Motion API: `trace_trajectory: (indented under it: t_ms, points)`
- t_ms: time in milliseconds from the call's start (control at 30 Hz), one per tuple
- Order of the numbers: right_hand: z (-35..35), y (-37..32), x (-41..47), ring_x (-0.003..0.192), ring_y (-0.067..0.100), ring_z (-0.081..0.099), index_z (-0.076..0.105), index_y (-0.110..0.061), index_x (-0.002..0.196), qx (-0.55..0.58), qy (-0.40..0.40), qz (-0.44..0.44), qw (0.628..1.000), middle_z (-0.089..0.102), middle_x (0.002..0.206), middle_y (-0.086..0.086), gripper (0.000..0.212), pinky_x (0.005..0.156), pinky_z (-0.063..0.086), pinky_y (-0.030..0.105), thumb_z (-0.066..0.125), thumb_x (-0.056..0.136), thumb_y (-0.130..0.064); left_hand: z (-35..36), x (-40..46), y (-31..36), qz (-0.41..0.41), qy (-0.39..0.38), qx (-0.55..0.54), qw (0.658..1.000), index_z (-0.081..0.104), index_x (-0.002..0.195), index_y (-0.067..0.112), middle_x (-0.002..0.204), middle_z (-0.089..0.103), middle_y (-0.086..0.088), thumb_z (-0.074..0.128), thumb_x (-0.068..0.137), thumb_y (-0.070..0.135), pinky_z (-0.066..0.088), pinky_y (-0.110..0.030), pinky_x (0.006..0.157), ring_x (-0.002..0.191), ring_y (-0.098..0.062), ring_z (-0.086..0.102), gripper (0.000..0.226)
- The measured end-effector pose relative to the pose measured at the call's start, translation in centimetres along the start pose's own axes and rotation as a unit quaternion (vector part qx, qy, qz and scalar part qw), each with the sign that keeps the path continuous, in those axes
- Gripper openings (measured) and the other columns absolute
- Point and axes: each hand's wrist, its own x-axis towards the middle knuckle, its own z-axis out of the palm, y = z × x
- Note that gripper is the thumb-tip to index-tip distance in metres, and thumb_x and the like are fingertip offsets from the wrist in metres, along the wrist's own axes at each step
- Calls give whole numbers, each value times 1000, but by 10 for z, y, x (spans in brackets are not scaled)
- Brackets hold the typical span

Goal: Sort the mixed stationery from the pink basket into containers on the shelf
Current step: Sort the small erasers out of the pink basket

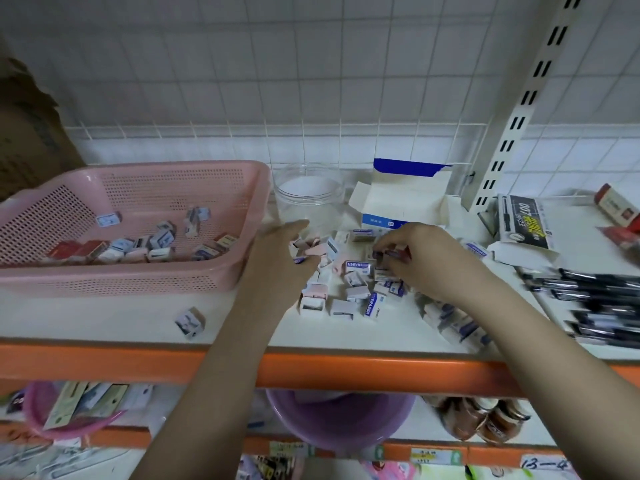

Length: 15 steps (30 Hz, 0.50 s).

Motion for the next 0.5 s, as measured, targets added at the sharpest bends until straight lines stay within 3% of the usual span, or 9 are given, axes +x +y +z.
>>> trace_trajectory:
  t_ms: [33,100,200,267,333,433,500]
  points:
    - [0,-2,0,79,6,55,68,-25,111,24,20,2,1000,61,99,-7,26,73,44,18,56,90,-15,-1,0,0,-4,7,6,1000,50,135,22,123,56,2,67,85,18,29,-3,74,94,-6,53,53]
    - [0,-7,0,61,-1,48,69,-22,107,66,55,1,996,52,76,-15,23,58,36,8,56,90,-14,-4,-1,1,0,24,9,1000,47,135,23,120,49,4,68,84,19,29,0,70,76,6,48,55]
    - [2,-23,0,55,-6,49,70,-23,99,132,63,-14,989,48,63,-15,16,56,35,4,60,88,-16,-6,-1,1,15,33,-7,999,59,122,23,107,54,4,67,84,15,34,5,58,64,5,47,40]
    - [7,-37,-2,54,-6,48,65,-29,93,182,21,-48,982,55,68,-7,9,56,35,6,67,85,-27,-6,1,2,-4,42,-80,996,66,110,23,92,62,7,61,88,14,39,1,56,63,7,54,24]
    - [15,-50,-1,54,-4,48,63,-30,97,237,-14,-82,968,62,79,-2,18,56,36,7,71,81,-34,-7,3,7,-51,39,-189,980,67,106,24,88,63,17,51,94,13,41,0,60,70,17,54,23]
    - [24,-60,5,57,-8,51,63,-27,115,288,-20,-71,955,63,85,-8,32,59,37,5,69,84,-32,-10,5,11,-104,25,-272,956,63,104,28,101,63,18,45,96,15,44,-16,81,89,11,54,24]
    - [27,-58,9,64,-7,51,62,-27,117,250,7,-55,967,61,88,-11,30,60,37,3,65,88,-32,-16,5,10,-113,7,-289,951,64,102,28,115,58,13,50,93,12,46,-25,90,102,2,54,23]
